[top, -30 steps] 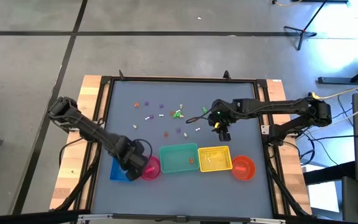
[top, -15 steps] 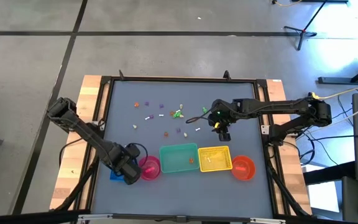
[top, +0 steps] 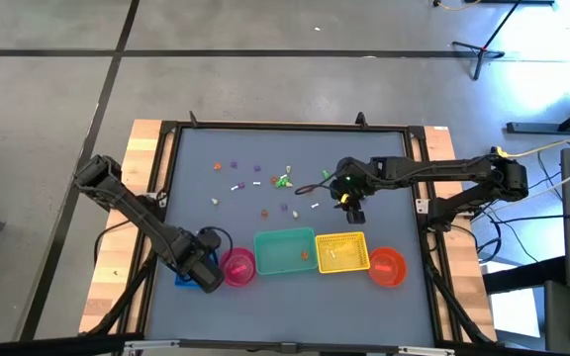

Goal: Sort Halloween decoration
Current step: Put the green skeleton toy into the blue bin, then put the purple spider toy into the pink bin

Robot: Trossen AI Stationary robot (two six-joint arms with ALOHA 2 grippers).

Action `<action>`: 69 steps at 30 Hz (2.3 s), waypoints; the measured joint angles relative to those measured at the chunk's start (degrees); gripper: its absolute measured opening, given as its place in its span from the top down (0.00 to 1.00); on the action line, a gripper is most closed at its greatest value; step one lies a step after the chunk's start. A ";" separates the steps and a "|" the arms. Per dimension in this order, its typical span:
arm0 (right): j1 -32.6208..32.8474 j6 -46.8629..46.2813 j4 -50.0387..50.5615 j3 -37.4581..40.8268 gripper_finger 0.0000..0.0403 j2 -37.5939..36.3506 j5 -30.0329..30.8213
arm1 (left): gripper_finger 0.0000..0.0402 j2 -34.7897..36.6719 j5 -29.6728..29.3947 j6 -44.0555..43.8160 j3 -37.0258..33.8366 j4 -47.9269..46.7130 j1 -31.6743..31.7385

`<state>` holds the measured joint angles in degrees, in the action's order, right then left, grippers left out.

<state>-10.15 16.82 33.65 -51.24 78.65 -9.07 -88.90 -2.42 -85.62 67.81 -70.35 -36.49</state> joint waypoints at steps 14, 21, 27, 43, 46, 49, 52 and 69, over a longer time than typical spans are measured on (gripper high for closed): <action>0.00 0.00 -0.65 0.00 0.63 0.00 0.01 | 0.61 0.00 -8.32 -1.03 0.00 -0.12 0.09; 0.02 0.00 -0.85 0.00 0.63 0.00 0.01 | 0.56 0.00 -21.43 -0.87 0.00 -0.13 3.67; 0.01 0.00 -0.84 0.00 0.63 0.00 0.01 | 0.55 0.00 -25.53 5.28 -0.02 0.55 12.42; 0.02 0.00 -0.81 0.00 0.63 0.00 0.01 | 0.56 0.00 -11.32 56.05 -0.02 17.68 41.34; 0.00 0.00 -0.81 0.00 0.63 0.00 0.01 | 0.56 0.00 -9.50 60.49 -0.02 17.76 45.68; 0.01 0.00 -0.79 0.00 0.63 0.00 0.01 | 0.56 0.00 -9.11 64.17 -0.02 17.76 49.27; 0.00 0.00 -0.79 0.00 0.63 0.00 0.01 | 0.56 0.00 -9.01 67.13 -0.02 17.76 52.29; 0.02 0.00 -0.79 0.00 0.63 0.00 0.01 | 0.56 -0.02 -2.47 73.16 -15.53 35.28 58.93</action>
<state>-10.13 16.82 32.86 -51.24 78.65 -9.06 -88.92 -4.89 -12.46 52.28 -35.07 22.44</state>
